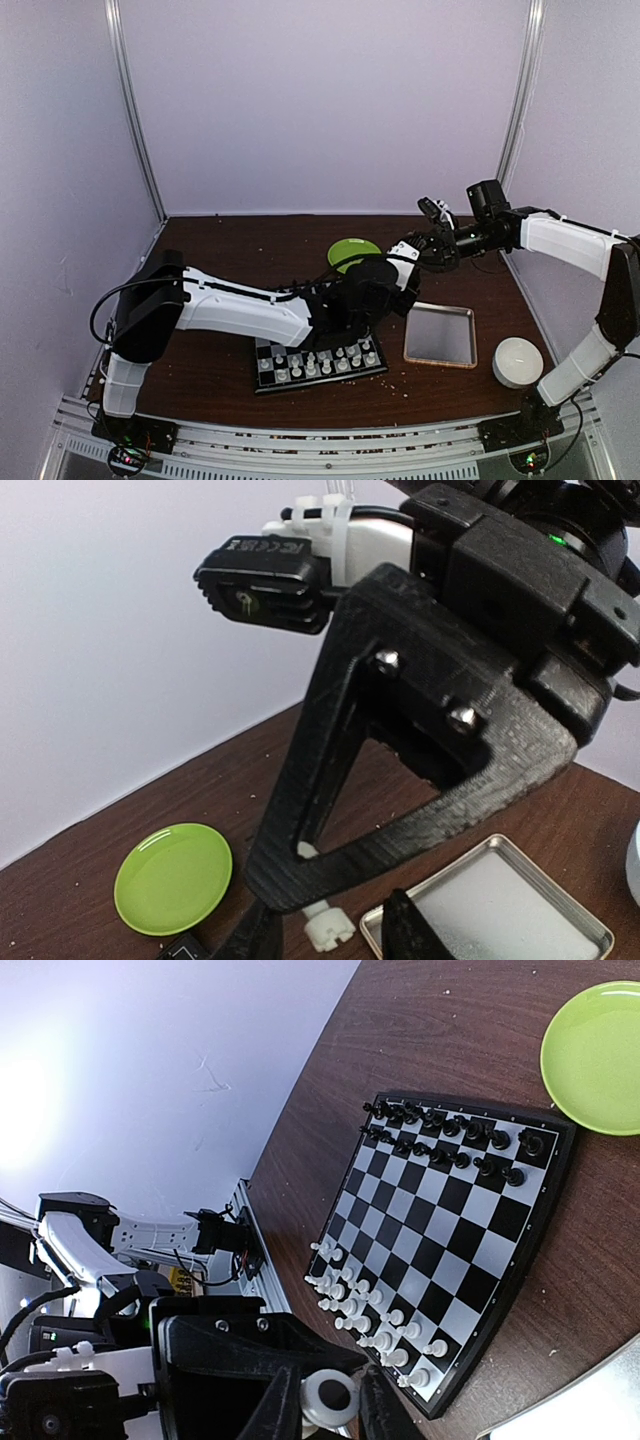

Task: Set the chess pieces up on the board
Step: Pass from the right arm to the left

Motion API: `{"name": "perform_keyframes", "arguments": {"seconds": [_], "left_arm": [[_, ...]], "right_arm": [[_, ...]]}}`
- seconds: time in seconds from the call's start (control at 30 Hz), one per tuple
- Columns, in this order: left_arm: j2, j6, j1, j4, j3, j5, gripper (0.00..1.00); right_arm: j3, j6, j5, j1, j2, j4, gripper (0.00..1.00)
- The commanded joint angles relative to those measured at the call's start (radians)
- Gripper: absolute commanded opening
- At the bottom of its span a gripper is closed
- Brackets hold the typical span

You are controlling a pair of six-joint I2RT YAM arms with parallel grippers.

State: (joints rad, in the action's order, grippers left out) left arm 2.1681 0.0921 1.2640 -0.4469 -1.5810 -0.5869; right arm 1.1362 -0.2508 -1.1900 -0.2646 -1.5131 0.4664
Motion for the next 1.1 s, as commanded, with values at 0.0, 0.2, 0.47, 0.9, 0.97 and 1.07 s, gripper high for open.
{"name": "perform_keyframes", "arguments": {"seconds": [0.0, 0.2, 0.47, 0.9, 0.97, 1.07], "left_arm": [[-0.019, 0.03, -0.005, -0.081, 0.029, 0.013, 0.35], [-0.024, 0.054, -0.013, -0.095, 0.039, 0.001, 0.39], [-0.036, 0.068, -0.02, -0.117, 0.058, 0.02, 0.39], [-0.06, 0.048, -0.02, -0.16, 0.076, 0.038, 0.39], [-0.06, 0.049, -0.021, -0.162, 0.073, 0.026, 0.39], [-0.057, 0.063, -0.027, -0.152, 0.07, 0.027, 0.39]], "right_arm": [[0.003, 0.01, -0.006, 0.01, -0.013, -0.019, 0.2], [0.003, 0.014, -0.005, 0.011, -0.018, -0.017, 0.2], [0.002, 0.019, -0.003, 0.013, -0.022, -0.014, 0.2], [0.002, 0.025, 0.001, 0.015, -0.032, -0.012, 0.2], [0.002, 0.026, -0.002, 0.015, -0.032, -0.012, 0.2], [0.002, 0.025, 0.001, 0.015, -0.029, -0.012, 0.2]]}}
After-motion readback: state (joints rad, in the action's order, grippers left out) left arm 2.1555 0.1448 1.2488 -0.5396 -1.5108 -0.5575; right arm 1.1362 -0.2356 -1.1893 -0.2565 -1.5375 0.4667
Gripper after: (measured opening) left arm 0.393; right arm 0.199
